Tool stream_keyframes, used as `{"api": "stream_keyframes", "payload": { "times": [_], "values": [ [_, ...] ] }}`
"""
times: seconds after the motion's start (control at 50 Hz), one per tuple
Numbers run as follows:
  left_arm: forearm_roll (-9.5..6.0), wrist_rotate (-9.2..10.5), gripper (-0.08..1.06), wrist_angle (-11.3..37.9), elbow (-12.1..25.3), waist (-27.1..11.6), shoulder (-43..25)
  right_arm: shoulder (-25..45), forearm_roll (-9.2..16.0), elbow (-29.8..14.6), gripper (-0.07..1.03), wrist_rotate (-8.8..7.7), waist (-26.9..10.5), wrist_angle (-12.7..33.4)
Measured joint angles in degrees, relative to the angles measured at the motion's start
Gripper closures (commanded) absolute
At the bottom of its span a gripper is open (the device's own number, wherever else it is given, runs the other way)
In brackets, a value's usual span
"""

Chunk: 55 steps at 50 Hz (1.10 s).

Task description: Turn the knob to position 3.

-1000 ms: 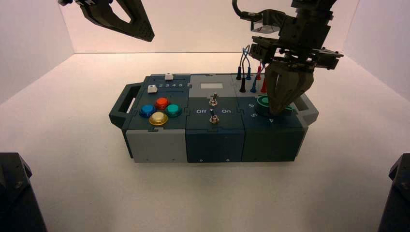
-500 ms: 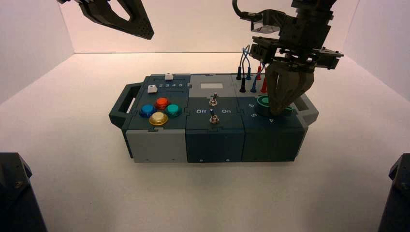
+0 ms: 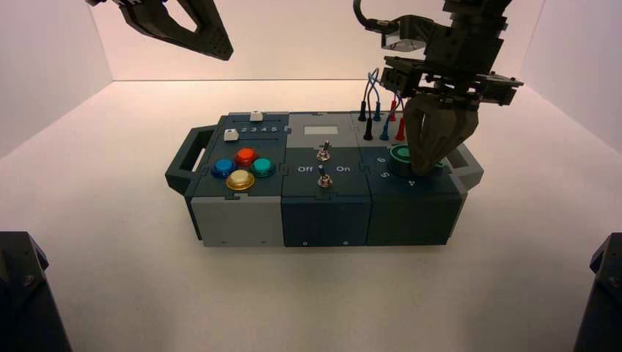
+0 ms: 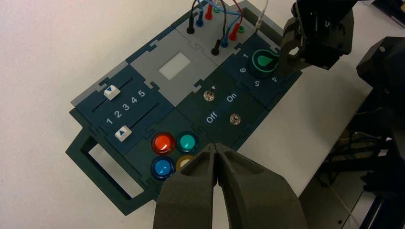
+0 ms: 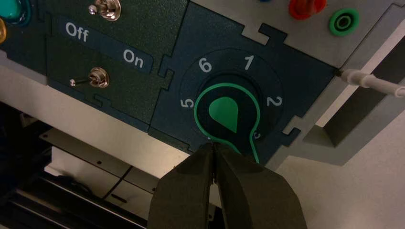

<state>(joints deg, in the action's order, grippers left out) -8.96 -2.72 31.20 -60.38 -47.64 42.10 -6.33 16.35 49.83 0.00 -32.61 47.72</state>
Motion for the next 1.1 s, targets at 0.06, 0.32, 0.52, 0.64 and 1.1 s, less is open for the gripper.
{"api": "stream_keyframes", "payload": {
  "times": [0.06, 0.32, 0.52, 0.64, 1.1],
  "values": [
    [-0.09, 0.00, 1.01, 0.09, 0.00, 0.00, 0.00, -0.09, 0.00, 0.09, 0.99, 0.00, 0.00, 0.18],
    [0.00, 0.00, 1.01, 0.09, 0.00, 0.00, 0.00, -0.44, -0.09, 0.26, 0.99, 0.00, 0.00, 0.26],
    [0.00, -0.09, 1.01, 0.09, 0.00, 0.00, 0.18, -0.44, -0.26, 0.26, 0.99, 0.00, 0.09, 0.70],
    [0.00, -0.09, 1.01, 0.09, 0.00, 0.09, 0.26, -0.44, -0.62, 0.53, 0.99, 0.00, 0.09, 0.79],
    [0.00, -0.09, 1.01, 0.18, 0.00, 0.00, 0.62, -0.44, -1.49, 0.62, 0.99, 0.00, 0.09, 0.88]
  ]
}}
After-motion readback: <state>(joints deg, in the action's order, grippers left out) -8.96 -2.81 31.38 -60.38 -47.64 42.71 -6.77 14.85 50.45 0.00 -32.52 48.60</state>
